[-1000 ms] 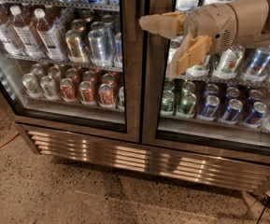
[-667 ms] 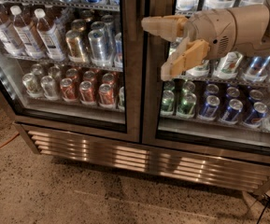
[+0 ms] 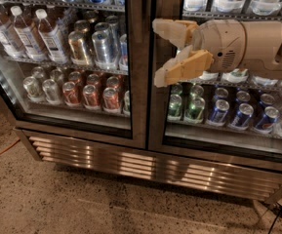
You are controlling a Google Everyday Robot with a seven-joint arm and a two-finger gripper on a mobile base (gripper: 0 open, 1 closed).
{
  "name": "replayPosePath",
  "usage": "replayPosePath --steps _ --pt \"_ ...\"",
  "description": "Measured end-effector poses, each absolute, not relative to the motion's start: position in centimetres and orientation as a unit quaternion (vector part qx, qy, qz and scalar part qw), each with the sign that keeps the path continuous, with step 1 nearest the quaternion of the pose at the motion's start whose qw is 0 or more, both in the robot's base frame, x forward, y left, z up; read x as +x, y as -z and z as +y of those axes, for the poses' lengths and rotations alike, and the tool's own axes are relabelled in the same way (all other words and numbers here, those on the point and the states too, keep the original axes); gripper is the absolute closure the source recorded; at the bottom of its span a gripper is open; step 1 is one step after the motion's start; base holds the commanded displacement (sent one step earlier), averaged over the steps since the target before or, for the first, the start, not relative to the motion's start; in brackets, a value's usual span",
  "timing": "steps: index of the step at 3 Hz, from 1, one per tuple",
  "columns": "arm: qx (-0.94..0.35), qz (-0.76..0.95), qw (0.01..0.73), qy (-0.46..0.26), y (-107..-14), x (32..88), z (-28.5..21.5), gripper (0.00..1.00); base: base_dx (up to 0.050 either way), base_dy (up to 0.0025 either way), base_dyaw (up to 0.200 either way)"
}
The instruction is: Open left fridge door
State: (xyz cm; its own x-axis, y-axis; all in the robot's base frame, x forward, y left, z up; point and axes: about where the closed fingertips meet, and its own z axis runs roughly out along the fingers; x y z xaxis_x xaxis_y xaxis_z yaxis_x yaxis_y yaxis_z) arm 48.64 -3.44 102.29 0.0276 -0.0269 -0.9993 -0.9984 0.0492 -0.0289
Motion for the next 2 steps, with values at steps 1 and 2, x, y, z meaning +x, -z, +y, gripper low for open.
replayPosePath --steps 1,2 --pt "-0.501 0.512 0.513 -0.474 -102.29 48.64 -3.44 0.0 0.0 0.0 0.0" --pt "-0.502 0.516 0.503 -0.479 -102.51 49.04 -2.79 0.0 0.0 0.0 0.0"
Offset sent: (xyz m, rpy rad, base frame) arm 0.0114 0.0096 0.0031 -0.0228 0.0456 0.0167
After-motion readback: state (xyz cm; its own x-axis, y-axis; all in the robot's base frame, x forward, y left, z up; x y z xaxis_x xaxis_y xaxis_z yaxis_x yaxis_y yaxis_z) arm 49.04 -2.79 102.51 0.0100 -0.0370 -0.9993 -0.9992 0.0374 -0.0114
